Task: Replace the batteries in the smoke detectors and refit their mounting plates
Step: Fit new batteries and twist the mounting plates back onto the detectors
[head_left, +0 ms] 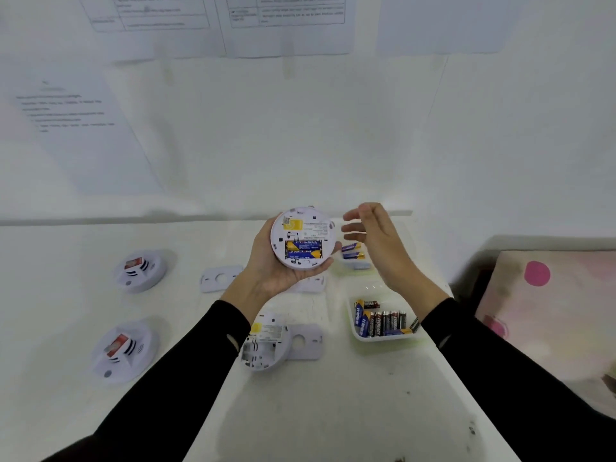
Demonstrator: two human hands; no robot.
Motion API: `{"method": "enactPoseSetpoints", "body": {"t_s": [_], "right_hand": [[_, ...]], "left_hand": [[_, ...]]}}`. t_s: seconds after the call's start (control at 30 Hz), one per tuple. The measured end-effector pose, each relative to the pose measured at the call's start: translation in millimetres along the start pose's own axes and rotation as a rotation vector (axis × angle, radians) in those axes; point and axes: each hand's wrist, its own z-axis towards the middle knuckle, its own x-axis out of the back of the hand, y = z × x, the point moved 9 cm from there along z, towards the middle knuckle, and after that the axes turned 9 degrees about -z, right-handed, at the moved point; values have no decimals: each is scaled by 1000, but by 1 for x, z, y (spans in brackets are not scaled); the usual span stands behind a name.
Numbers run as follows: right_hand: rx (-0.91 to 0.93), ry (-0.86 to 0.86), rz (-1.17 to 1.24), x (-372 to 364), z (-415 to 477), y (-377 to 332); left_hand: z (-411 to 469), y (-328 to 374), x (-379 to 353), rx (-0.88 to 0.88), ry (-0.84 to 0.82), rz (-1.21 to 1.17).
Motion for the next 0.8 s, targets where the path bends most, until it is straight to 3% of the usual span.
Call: {"method": "enactPoseSetpoints", "body": {"t_s": [0.1, 0.23, 0.33, 0.57, 0.8], "right_hand": [[-51, 16, -178, 0, -23, 35], [152, -295, -500, -43, -58, 53], [281, -390, -627, -66, -76, 58], [343, -413, -642, -101, -69, 43], [351, -456, -692, -187, -32, 25]], "left_hand": [[-13, 6, 15, -25, -22, -32], [-31, 9, 31, -39, -20, -23], [-44, 10, 41, -53, 2, 4], [-75, 30, 71, -125, 57, -53], [-120, 81, 107, -245, 116, -154]]}}
